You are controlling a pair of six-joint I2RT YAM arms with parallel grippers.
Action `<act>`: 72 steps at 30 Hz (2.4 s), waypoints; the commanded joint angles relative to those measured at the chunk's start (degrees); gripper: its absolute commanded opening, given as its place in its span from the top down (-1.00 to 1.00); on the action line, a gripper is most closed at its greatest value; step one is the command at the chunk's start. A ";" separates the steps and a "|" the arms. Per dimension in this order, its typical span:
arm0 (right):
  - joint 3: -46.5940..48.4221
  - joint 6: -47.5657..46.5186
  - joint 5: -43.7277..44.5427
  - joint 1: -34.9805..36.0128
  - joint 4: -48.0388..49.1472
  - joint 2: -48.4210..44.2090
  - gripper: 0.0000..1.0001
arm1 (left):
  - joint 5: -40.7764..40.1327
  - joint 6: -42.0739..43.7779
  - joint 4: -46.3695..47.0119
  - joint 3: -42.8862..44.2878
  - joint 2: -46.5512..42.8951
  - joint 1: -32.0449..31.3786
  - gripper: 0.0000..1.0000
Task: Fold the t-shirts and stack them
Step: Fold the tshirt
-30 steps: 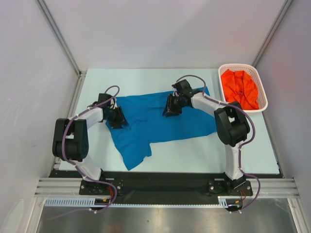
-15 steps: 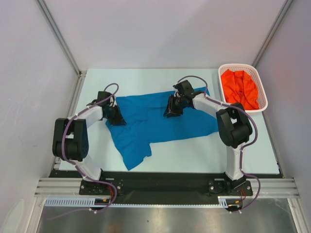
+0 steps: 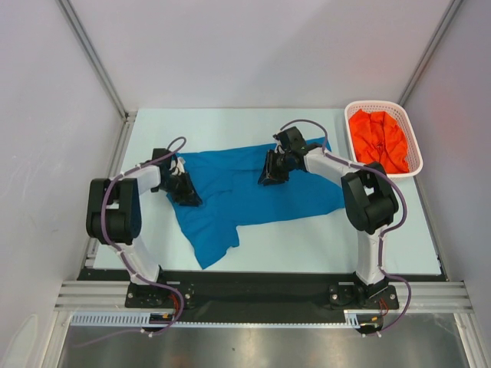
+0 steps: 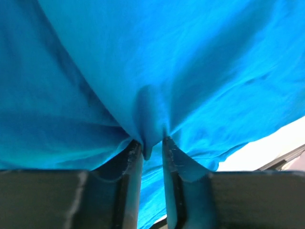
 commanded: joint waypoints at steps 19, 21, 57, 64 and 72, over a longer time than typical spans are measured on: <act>25.49 -12.59 33.68 -12.93 -24.31 8.69 0.21 | -10.77 -7.90 5.70 17.83 3.86 -1.97 0.37; 22.95 -13.82 33.16 -14.43 -21.77 7.72 0.22 | -12.69 -9.39 6.05 19.23 6.67 -2.41 0.47; 14.23 -13.73 38.60 -19.62 -10.16 10.62 1.00 | -22.55 -2.54 -5.90 32.77 23.82 4.36 0.74; 18.80 -15.31 44.14 -21.46 -11.12 14.13 1.00 | -23.25 -2.19 -6.43 32.95 24.08 4.45 0.74; 19.50 -18.04 44.66 -21.03 -11.64 11.50 1.00 | -23.34 -1.75 -6.34 32.51 23.29 4.53 0.74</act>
